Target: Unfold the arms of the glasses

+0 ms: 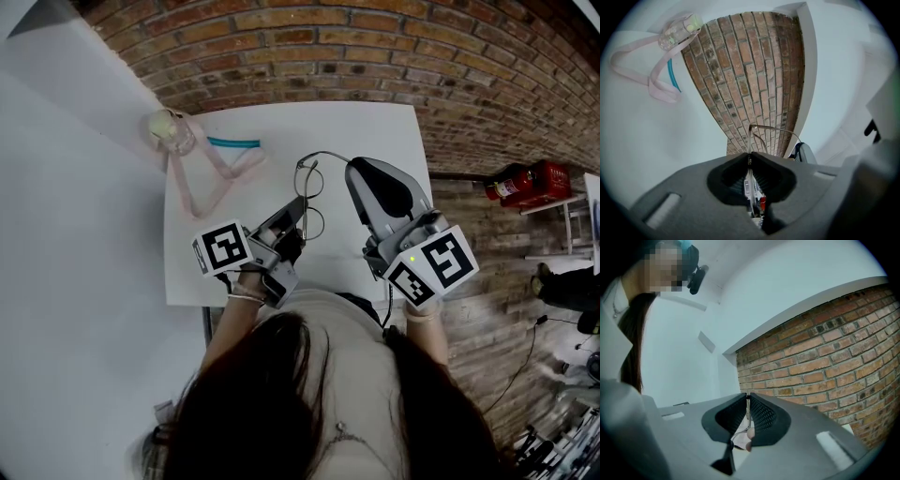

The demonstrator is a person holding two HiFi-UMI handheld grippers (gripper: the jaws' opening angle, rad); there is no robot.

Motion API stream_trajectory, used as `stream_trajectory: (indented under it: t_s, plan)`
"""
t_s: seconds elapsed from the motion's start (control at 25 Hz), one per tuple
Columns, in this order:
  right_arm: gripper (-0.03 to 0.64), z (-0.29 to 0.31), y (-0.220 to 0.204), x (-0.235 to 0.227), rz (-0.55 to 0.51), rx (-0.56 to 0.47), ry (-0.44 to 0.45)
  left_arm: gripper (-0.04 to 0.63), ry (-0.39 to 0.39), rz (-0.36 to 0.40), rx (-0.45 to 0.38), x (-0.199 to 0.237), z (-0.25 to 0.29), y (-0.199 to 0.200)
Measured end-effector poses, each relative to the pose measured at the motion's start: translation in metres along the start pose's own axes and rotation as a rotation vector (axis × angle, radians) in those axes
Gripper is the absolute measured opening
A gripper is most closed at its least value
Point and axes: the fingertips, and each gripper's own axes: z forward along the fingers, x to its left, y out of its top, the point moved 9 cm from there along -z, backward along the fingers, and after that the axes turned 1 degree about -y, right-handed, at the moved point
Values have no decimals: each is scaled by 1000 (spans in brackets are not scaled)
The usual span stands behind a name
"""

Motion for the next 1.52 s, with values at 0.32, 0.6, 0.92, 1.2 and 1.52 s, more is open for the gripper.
stream_trajectory:
  t_s: [0.32, 0.6, 0.92, 1.2, 1.52]
  plan:
    - [31, -2, -1, -2, 13, -10, -9, 25, -41, -23, 8, -3, 3, -3]
    - [32, -3, -1, -2, 15, -12, -3, 25, -35, -29, 14, -2, 4, -3]
    - [52, -4, -1, 2, 14, -14, 28, 25, -48, -50, 9, -2, 4, -3]
    - [60, -6, -2, 3, 11, -12, 28, 25, -65, -66, -7, -4, 3, -3]
    - [60, -6, -5, 3, 19, -1, 27, 25, -70, -63, -15, -7, 0, -1]
